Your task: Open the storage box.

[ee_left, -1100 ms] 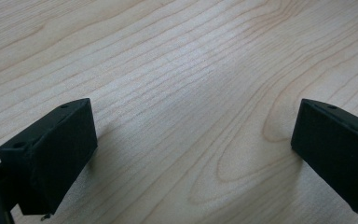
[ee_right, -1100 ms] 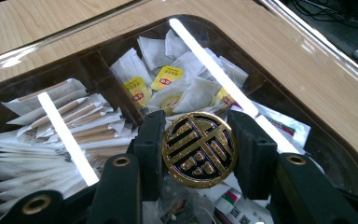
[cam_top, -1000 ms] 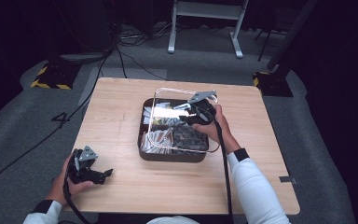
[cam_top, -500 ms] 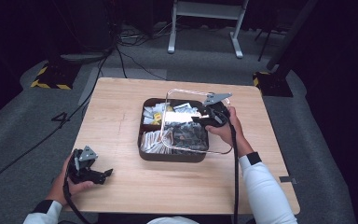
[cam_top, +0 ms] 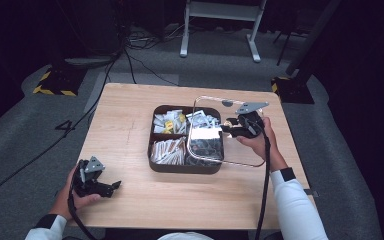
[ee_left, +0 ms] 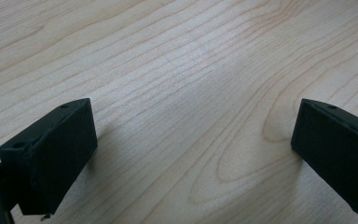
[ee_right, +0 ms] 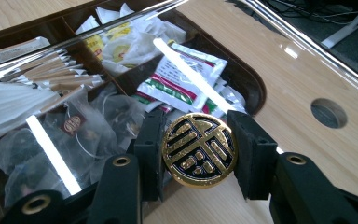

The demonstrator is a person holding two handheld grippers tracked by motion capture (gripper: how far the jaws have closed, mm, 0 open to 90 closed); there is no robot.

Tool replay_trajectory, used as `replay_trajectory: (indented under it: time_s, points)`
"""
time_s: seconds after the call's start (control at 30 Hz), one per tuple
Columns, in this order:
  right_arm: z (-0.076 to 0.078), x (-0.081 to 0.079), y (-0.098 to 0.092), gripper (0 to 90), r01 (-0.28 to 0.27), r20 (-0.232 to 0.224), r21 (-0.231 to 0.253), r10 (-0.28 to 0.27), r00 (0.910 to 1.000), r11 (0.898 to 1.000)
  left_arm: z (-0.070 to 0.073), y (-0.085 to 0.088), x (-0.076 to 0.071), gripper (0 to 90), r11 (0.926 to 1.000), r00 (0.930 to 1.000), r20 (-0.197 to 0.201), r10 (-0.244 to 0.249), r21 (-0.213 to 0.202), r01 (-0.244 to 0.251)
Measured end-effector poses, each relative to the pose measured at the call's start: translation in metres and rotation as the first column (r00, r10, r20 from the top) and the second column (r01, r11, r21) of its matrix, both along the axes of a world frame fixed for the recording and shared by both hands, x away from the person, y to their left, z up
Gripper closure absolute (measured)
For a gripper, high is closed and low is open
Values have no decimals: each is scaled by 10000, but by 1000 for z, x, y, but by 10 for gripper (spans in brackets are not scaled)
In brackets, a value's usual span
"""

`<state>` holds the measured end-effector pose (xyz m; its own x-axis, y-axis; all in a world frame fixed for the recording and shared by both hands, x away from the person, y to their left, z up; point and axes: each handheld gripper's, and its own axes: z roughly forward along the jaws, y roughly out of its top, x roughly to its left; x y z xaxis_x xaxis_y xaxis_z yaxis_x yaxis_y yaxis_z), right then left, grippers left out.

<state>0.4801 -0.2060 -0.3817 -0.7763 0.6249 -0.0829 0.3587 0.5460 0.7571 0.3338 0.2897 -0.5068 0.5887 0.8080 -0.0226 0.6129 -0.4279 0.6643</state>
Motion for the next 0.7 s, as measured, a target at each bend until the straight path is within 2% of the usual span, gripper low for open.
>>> replay_trajectory:
  time_s: [0.13,0.17,0.7]
  points:
    - [0,-2,-10,597,135,7,-63,-135,9999,9999,0,0,0,4,10000,10000,2,0,0,0]
    - [0,-2,-18,597,276,-14,-53,-276,9996,9996,0,0,0,4,10000,10000,0,1,0,-1]
    - [-2,-8,-56,597,813,-42,-18,-813,9967,9967,0,0,0,4,10000,10000,1,-2,3,2]
